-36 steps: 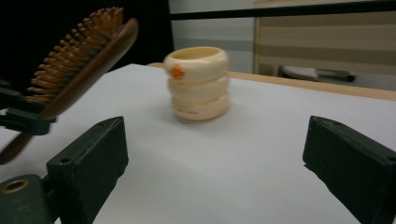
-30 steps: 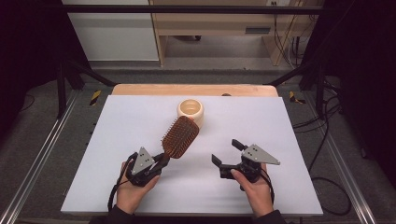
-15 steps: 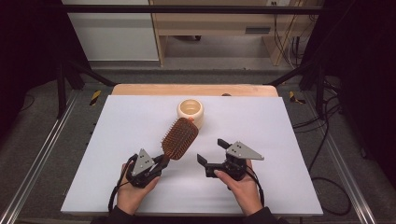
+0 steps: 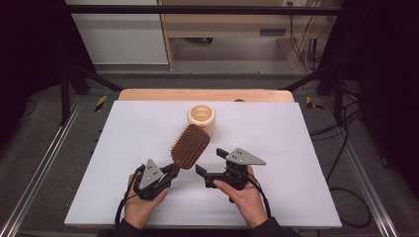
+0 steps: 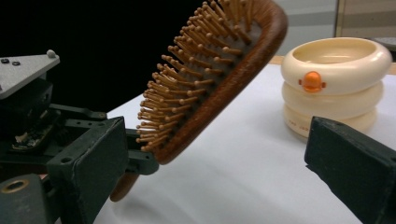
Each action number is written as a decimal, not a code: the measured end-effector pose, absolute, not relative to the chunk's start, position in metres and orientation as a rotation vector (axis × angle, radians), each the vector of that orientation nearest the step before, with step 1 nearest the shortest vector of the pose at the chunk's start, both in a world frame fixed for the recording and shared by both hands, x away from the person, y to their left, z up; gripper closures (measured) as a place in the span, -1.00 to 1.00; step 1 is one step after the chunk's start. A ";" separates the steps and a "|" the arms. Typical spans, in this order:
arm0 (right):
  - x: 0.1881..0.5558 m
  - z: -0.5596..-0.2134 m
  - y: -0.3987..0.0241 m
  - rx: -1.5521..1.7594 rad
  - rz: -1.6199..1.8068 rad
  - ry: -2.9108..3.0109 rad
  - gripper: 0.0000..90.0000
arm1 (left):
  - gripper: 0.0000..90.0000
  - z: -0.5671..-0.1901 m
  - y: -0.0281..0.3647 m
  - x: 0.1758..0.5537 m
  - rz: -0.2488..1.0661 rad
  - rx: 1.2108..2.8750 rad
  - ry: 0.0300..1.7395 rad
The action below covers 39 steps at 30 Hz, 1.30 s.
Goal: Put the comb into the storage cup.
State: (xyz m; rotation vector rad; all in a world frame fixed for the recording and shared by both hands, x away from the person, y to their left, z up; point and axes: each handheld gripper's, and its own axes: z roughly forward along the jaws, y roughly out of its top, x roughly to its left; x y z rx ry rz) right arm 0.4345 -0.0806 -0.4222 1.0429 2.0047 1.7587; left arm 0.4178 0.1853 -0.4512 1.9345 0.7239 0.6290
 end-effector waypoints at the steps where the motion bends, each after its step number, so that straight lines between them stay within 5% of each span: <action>1: 0.434 -0.422 -0.080 1.042 1.765 2.006 -0.86 | 0.62 -0.451 0.185 0.417 0.634 1.935 0.720; 39: 0.447 -0.398 -0.054 1.044 1.841 2.026 -0.76 | 0.62 -0.447 0.180 0.406 0.685 1.879 0.658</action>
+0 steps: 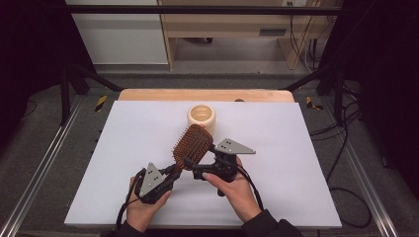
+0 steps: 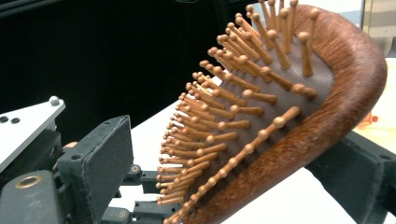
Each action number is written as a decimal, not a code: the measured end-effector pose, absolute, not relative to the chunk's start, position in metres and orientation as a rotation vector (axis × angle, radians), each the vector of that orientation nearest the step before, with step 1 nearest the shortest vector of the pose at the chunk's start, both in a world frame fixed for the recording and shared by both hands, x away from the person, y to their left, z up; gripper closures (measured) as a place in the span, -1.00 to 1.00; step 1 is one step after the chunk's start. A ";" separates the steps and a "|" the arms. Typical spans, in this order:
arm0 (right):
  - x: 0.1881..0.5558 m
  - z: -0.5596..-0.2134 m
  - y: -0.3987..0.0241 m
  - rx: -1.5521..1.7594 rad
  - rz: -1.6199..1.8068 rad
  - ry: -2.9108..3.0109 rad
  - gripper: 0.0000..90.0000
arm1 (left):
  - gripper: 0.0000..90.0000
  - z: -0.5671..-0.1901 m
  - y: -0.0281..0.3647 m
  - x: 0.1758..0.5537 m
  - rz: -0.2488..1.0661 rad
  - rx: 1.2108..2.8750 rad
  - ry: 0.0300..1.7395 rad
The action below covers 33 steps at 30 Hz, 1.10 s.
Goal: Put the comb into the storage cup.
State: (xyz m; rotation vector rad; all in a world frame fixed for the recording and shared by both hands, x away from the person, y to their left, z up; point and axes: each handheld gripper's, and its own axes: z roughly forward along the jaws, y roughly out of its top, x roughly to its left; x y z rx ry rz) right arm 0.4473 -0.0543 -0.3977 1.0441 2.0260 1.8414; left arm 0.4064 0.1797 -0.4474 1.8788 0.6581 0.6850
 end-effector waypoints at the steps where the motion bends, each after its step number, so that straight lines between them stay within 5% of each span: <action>1: 0.448 -0.397 -0.054 1.050 1.847 2.024 -0.75 | 0.62 -0.447 0.180 0.406 0.689 1.876 0.653; 29: 0.459 -0.384 -0.059 1.101 1.952 1.966 -0.33 | 0.62 -0.447 0.177 0.402 0.706 1.858 0.618; 33: 0.460 -0.384 -0.060 1.095 1.967 1.968 -0.39 | 0.62 -0.447 0.176 0.401 0.705 1.854 0.613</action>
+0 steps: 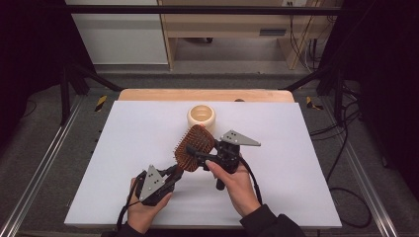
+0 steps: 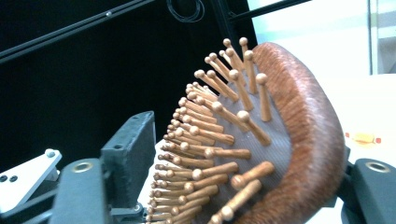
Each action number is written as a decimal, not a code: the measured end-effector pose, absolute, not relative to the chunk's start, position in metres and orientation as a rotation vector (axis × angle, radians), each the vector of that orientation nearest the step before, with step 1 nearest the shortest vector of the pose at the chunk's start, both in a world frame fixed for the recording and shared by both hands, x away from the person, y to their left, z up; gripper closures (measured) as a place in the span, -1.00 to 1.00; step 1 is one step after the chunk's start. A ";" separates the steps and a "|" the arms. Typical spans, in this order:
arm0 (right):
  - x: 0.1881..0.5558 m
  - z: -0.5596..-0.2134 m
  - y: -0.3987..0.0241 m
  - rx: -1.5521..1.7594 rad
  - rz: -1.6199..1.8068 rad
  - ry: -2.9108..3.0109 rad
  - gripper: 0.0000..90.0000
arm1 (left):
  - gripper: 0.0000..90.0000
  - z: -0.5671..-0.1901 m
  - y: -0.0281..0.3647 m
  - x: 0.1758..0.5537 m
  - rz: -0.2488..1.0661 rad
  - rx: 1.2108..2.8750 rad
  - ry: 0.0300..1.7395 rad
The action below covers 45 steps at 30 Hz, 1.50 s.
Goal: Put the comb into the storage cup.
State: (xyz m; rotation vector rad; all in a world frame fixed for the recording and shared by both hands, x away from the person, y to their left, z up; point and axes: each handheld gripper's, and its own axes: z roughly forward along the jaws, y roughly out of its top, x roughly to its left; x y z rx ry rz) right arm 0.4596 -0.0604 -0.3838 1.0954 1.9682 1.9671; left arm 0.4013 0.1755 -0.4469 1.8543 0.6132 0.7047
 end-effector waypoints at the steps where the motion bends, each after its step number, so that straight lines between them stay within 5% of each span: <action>1: 0.460 -0.384 -0.061 1.090 1.973 1.970 -0.41 | 0.62 -0.447 0.176 0.401 0.704 1.854 0.613; 20: 0.458 -0.378 -0.057 1.109 2.039 1.952 0.07 | 0.62 -0.449 0.177 0.404 0.669 1.805 0.650; 34: 0.460 -0.366 -0.052 1.092 2.055 1.957 0.15 | 0.58 -0.448 0.179 0.407 0.625 1.738 0.668; 45: 0.470 -0.360 -0.075 1.137 2.034 1.870 0.15 | -0.13 -0.448 0.186 0.412 0.601 1.681 0.713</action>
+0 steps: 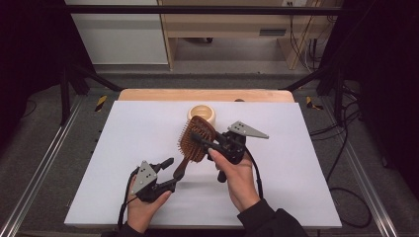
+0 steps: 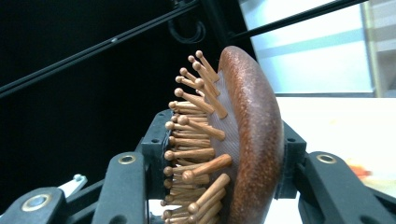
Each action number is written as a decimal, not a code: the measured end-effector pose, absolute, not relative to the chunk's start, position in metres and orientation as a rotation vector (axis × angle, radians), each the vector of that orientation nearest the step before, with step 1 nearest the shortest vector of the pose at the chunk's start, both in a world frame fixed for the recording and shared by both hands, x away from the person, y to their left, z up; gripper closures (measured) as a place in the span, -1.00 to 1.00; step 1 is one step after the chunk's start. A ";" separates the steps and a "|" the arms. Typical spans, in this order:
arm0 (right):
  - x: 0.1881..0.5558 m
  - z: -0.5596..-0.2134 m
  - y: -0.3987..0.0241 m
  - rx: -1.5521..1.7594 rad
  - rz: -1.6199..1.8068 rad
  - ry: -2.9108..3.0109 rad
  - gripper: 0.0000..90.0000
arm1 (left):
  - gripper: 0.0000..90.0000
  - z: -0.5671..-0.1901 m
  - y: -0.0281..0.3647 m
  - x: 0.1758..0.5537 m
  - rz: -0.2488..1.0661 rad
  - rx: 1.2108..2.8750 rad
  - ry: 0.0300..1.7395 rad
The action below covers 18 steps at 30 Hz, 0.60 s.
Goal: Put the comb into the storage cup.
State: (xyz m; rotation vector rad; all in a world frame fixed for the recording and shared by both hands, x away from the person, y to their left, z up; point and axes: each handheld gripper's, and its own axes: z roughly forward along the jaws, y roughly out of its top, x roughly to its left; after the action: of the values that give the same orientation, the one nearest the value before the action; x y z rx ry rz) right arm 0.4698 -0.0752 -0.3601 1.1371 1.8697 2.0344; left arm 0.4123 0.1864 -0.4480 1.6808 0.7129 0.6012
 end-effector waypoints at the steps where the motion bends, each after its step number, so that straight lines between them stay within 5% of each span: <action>1: 0.471 -0.360 -0.078 1.139 2.032 1.862 0.15 | -0.21 -0.449 0.187 0.414 0.604 1.681 0.717; 8: 0.479 -0.354 -0.104 1.197 2.040 1.773 0.14 | -0.84 -0.457 0.198 0.426 0.593 1.698 0.770; 18: 0.487 -0.351 -0.130 1.231 2.001 1.726 0.14 | -0.88 -0.457 0.221 0.434 0.635 1.638 0.868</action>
State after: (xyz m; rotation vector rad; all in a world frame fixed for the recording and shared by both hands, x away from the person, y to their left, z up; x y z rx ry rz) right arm 0.4867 -0.1302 -0.3511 1.2315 1.7259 2.0014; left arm 0.4341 0.2205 -0.4566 1.6376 0.8684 0.6351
